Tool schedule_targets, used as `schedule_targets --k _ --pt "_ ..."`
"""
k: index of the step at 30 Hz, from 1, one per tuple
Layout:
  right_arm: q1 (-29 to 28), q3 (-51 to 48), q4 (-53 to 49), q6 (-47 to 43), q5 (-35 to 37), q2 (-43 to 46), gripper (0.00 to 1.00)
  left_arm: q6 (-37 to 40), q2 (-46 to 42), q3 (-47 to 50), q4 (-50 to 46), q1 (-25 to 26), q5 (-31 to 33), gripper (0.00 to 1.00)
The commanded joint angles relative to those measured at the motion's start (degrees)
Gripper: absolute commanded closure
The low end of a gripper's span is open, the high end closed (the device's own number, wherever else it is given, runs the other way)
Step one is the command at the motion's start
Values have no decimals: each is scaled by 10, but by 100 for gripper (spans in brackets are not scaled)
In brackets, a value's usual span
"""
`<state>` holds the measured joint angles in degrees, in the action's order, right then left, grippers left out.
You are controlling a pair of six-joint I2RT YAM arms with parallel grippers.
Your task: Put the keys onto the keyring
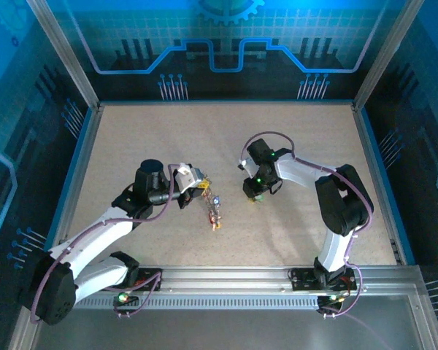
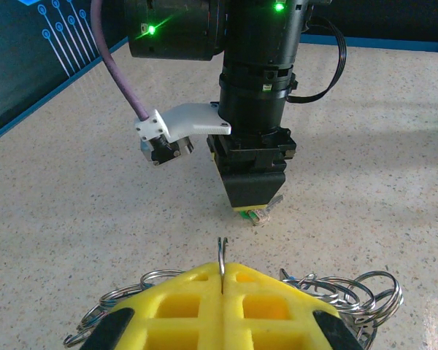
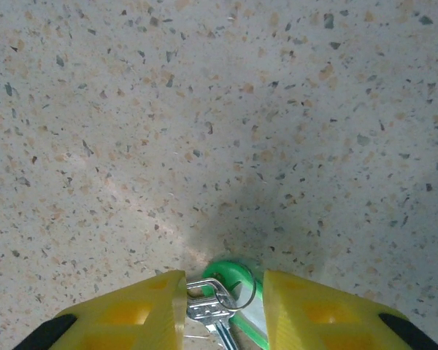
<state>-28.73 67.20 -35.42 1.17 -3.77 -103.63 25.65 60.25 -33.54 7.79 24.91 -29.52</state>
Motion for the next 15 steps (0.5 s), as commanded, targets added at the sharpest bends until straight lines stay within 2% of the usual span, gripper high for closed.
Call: schedule_targets --k 1,7,11,15 --pt "8 7 -29 27 -14 14 66 12 -8 -3 11 0 -1 100" --pt "10 30 -85 106 3 5 66 11 -10 -3 11 0 0 100" --pt "15 25 -77 156 -41 15 67 11 -11 -2 11 0 1 100" --pt "21 22 -80 208 -45 20 67 12 -12 -2 10 0 0 100"
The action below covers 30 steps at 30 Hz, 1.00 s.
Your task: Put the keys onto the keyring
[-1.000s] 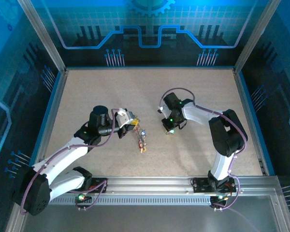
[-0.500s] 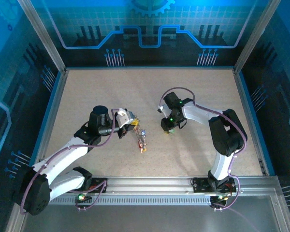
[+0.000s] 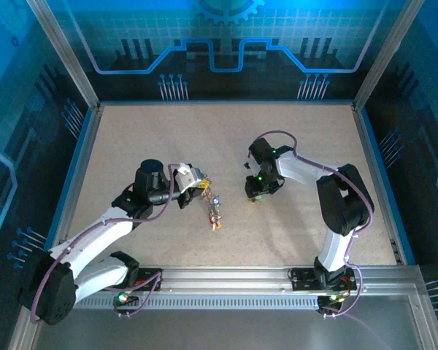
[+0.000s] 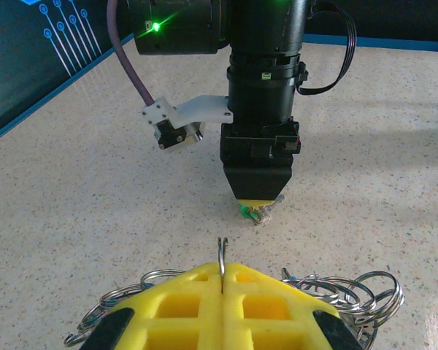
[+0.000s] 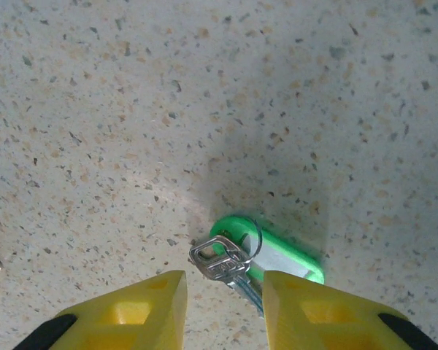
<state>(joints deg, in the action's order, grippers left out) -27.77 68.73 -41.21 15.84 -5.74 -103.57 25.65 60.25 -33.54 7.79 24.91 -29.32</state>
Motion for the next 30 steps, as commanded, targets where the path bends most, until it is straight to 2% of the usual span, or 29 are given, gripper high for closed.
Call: schedule_targets --k 1,5,9,30 --pt "17 3 -21 80 -37 21 67 12 -13 -2 10 0 -1 100" --pt "29 -43 47 161 -94 35 68 12 -13 -3 10 0 0 100" --pt "31 -56 63 207 -72 39 69 13 -13 -3 7 0 0 100" --pt "25 -57 94 236 -61 1 76 16 -22 -3 5 0 5 100"
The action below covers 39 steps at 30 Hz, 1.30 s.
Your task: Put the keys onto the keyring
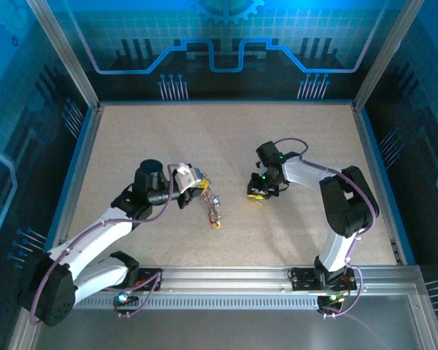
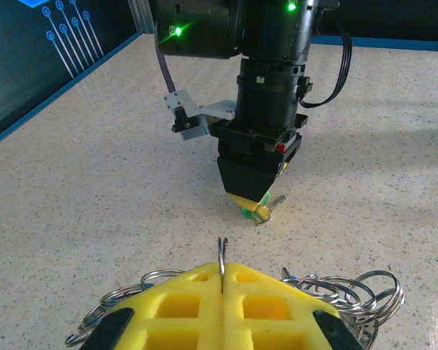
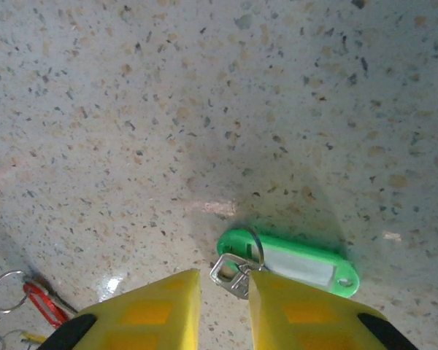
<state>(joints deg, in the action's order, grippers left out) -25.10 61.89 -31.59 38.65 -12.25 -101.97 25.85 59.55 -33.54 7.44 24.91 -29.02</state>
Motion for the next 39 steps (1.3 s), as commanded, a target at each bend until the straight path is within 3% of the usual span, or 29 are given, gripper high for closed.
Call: schedule_targets --k 1,4,15,26,39 --pt "-2 11 -2 8 6 -16 75 15 -15 -3 8 0 2 100" --pt "-4 8 -2 9 11 -18 71 16 -15 -4 6 0 3 100" --pt "-12 -14 17 15 39 4 72 27 -23 -6 -4 0 14 100" --pt "-22 -30 65 23 35 -2 82 27 -21 -6 -5 0 10 100" --pt "-38 -3 39 -22 61 2 96 26 -22 -6 -5 0 8 100"
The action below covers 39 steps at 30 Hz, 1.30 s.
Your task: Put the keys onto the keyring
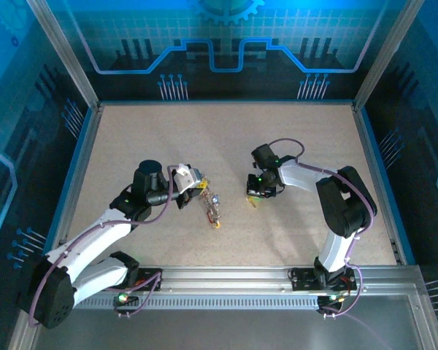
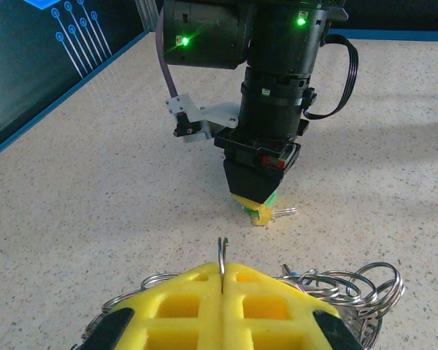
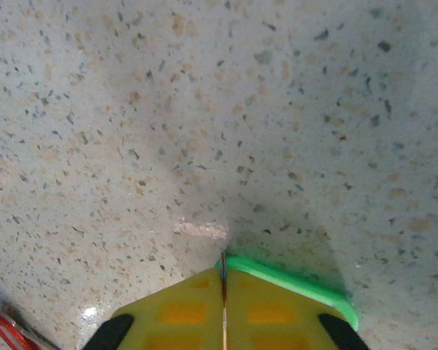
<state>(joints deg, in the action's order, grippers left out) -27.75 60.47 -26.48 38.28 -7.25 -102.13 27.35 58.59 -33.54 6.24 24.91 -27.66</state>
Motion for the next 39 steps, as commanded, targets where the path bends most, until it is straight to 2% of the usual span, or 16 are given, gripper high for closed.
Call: schedule_targets --k 1,5,9,13,18,26,39 --pt "-16 8 -8 -29 10 11 99 11 -13 -6 8 0 -5 100" --pt "-46 -10 23 -85 18 70 100 12 -12 -6 7 0 -12 100" --pt "-104 -18 34 -169 71 143 100 14 -13 -7 5 0 -13 100" --pt "-173 -79 129 -262 88 239 100 13 -13 -7 7 0 -18 100" --pt "-196 -142 211 -296 51 321 100 14 -14 -7 8 0 -29 100" --pt "-199 -130 221 -315 -19 334 100 18 -13 -7 8 0 -47 100" --pt "-199 -85 250 -303 -51 302 100 15 -7 -8 8 1 -45 100"
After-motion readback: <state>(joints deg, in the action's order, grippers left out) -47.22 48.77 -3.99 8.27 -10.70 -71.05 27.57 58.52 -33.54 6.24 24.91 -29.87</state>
